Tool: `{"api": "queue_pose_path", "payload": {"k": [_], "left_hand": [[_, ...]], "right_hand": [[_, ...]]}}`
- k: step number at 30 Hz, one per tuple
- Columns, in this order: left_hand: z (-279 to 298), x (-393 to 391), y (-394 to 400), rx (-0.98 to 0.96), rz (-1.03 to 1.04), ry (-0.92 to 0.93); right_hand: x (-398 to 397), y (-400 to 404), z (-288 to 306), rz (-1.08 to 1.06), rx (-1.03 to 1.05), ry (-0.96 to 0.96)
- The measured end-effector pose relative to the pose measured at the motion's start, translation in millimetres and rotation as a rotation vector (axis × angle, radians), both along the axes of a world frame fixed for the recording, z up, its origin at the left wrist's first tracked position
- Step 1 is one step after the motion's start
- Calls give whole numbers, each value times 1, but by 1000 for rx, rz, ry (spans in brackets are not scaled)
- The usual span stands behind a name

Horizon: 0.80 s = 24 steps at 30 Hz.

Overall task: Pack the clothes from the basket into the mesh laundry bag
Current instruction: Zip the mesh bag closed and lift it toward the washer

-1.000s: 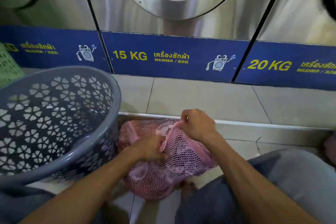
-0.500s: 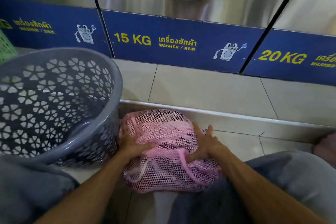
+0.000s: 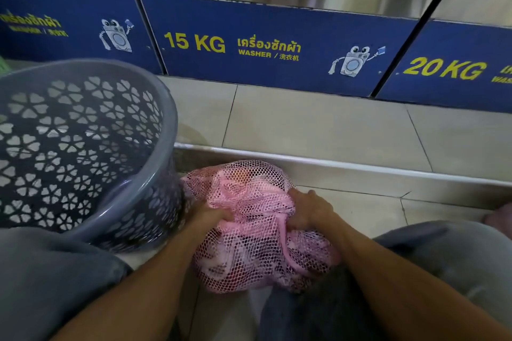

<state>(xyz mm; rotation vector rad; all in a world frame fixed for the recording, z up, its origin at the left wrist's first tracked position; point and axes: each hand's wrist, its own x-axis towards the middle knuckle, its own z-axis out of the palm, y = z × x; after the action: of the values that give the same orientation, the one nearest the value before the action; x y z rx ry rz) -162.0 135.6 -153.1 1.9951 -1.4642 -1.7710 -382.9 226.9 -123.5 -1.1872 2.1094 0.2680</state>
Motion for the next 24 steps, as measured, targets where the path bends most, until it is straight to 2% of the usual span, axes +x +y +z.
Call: {"api": "queue_pose_path", "payload": {"k": [5,14,20,24], "left_hand": [[48,-20,2,-94,-24,56],[209,-81,2,-405,-162,216],[310,-99,-56,-550,-151,288],[326,-131,-122,-580,-150,279]], "right_hand": [[-6,10,30,-56,-171,9],[-31,10,131,-169,-518,86],[-70,-46,213,-238,-789,43],[-110,-114,239,-208,-815,43]]}}
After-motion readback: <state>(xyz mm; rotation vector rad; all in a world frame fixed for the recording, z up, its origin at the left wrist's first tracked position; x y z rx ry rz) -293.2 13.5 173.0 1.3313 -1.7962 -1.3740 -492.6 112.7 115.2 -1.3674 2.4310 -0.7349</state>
